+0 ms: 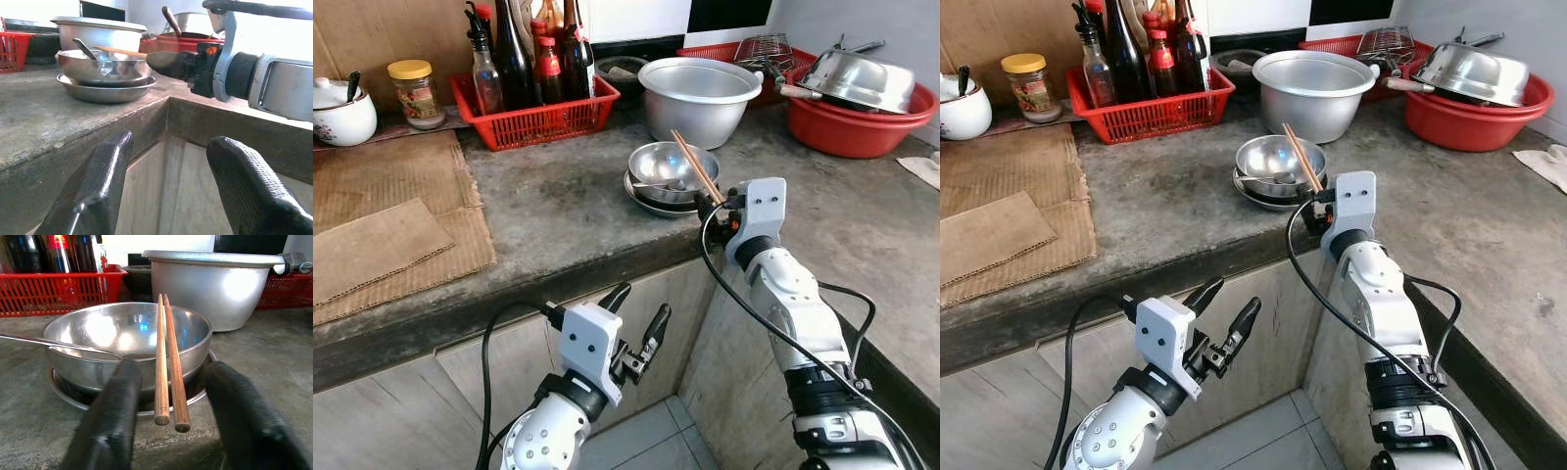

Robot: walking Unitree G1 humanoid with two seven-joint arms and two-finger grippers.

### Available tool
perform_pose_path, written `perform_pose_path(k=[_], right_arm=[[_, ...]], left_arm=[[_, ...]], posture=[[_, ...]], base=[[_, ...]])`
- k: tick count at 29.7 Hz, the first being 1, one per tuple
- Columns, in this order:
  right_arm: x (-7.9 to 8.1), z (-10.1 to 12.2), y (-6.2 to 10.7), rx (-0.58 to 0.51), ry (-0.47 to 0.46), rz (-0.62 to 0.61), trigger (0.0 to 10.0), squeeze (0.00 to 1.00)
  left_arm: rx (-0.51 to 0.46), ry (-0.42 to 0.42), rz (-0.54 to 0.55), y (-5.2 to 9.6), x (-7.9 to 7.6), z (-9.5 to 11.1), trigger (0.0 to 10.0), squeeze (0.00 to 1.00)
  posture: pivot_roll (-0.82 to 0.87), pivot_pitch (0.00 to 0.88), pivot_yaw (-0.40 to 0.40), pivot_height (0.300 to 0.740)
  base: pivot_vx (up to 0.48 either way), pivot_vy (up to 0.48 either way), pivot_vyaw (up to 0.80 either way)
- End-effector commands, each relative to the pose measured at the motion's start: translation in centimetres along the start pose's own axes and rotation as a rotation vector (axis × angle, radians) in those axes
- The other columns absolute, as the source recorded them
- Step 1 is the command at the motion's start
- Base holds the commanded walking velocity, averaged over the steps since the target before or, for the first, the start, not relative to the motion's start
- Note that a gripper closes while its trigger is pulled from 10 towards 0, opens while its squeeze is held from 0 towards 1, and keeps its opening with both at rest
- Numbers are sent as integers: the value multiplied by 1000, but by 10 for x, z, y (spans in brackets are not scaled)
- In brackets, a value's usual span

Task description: Kitchen organization

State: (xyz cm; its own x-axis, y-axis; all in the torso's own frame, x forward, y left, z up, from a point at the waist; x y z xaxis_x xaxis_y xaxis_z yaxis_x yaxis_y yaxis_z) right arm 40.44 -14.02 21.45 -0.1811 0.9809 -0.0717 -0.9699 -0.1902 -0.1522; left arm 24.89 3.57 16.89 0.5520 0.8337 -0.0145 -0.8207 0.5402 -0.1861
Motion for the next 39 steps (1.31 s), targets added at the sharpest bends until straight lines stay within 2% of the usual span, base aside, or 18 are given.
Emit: perform_pose_path(k=[1, 19, 23, 24, 26, 30, 34, 39], right_arm=[[-2, 6, -2, -20, 8, 0, 0, 0], [4, 12, -3, -44, 1, 10, 0, 0], [8, 24, 2, -97, -16, 1, 0, 0], [8, 36, 8, -142, -16, -19, 10000, 0], [7, 46, 13, -177, -10, -36, 10000, 0], [-2, 62, 27, -240, 81, -91, 10000, 0], [-13, 59, 46, -234, 99, -157, 10000, 0], [-15, 53, 74, -217, 120, -230, 10000, 0]], left_arm=[[-18, -6, -2, 0, -1, 5, 10000, 0], [-21, -8, 1, -1, -1, 5, 10000, 0], [-25, -8, -2, -1, -2, 6, 10000, 0], [-25, -9, -2, -1, -2, 5, 10000, 0], [-24, -9, 0, 0, -1, 5, 10000, 0], [-19, -14, 3, -1, 1, 4, 10000, 0], [-16, -17, 8, -1, 4, 2, 10000, 0], [-12, -20, 19, 0, 7, 1, 10000, 0]], posture=[[166, 119, -67, 740], [169, 115, -68, 740], [171, 110, -67, 740], [172, 103, -64, 740], [170, 97, -63, 740], [167, 91, -63, 740], [163, 82, -60, 740], [156, 72, -53, 740]], base=[[0, 0, 0], [0, 0, 0], [0, 0, 0], [0, 0, 0], [0, 0, 0], [0, 0, 0], [0, 0, 0], [0, 0, 0]])
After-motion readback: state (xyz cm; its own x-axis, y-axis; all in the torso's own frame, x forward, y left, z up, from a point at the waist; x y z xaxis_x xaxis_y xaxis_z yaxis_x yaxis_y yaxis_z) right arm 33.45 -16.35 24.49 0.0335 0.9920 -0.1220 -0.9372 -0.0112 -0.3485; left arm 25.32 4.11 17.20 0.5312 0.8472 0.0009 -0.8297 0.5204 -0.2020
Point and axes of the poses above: a point about 5 cm out from each wrist's last joint towards the gripper, its own y axis pointing back from the gripper into the wrist, its own z axis along the axis of the wrist's last joint, x = y × z, the point moved 5 cm from there along -y, pointing out of the wrist towards the gripper, and after that the axes turned 4 degrees about y, right-handed, at the moved point
